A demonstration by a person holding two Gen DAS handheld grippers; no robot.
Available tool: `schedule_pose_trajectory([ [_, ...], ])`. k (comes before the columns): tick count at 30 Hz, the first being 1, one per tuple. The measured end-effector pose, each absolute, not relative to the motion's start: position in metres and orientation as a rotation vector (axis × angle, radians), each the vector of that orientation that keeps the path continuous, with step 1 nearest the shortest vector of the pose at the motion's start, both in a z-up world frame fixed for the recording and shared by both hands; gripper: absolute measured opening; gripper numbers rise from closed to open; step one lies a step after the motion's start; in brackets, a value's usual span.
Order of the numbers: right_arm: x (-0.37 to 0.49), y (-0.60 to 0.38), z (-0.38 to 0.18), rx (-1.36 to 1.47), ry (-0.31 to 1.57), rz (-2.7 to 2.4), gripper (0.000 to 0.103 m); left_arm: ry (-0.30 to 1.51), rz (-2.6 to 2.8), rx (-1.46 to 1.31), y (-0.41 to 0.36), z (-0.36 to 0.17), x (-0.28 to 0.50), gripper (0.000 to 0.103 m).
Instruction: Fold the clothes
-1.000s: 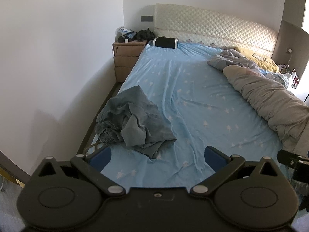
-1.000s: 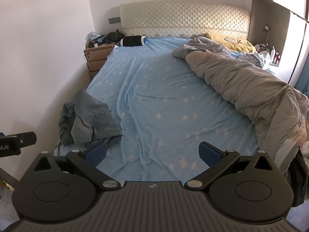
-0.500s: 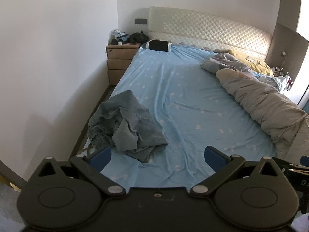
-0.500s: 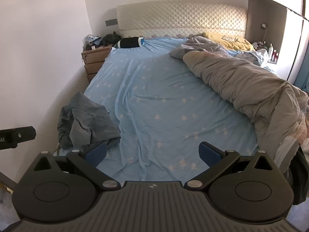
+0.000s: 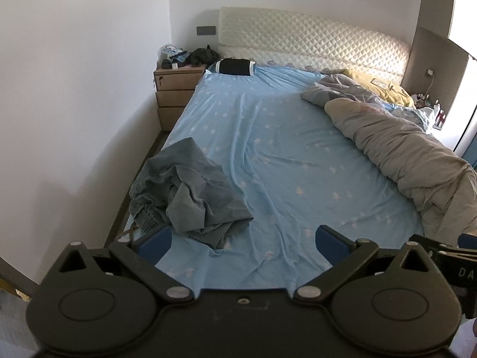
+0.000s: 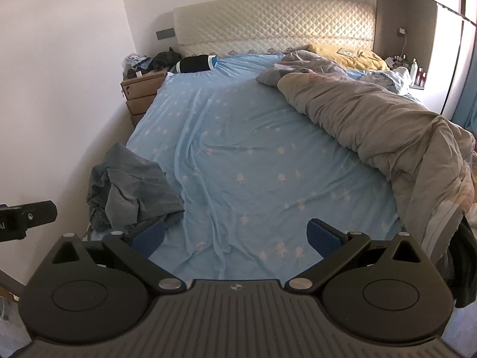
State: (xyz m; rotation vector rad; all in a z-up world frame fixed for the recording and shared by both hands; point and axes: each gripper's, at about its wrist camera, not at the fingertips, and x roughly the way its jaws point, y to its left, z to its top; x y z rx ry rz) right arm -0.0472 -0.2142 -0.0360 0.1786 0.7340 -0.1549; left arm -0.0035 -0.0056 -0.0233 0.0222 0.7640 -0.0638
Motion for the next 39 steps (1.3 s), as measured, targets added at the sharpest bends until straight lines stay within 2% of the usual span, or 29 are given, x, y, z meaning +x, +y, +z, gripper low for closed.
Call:
schedule_pose_trajectory([
  [19, -0.049, -0.22, -0.03, 0.193, 0.729, -0.133, 0.103, 0.792, -0.01, 0.011, -0.015, -0.018, -0.006, 0.103],
  [25, -0.052, -0.23, -0.023, 0.164, 0.672, -0.1, 0.103, 0.822, 0.103, -0.151, 0.007, -0.013, 0.002, 0.103],
  [33, -0.056, -0.249, -0.019, 0.116, 0.622, 0.014, 0.103, 0.838, 0.233, -0.192, 0.005, -0.003, 0.0, 0.103],
  [39, -0.054, -0.261, -0.025, 0.174, 0.645, 0.18, 0.097, 0.847, 0.294, -0.244, 0.011, -0.007, -0.004, 0.102],
])
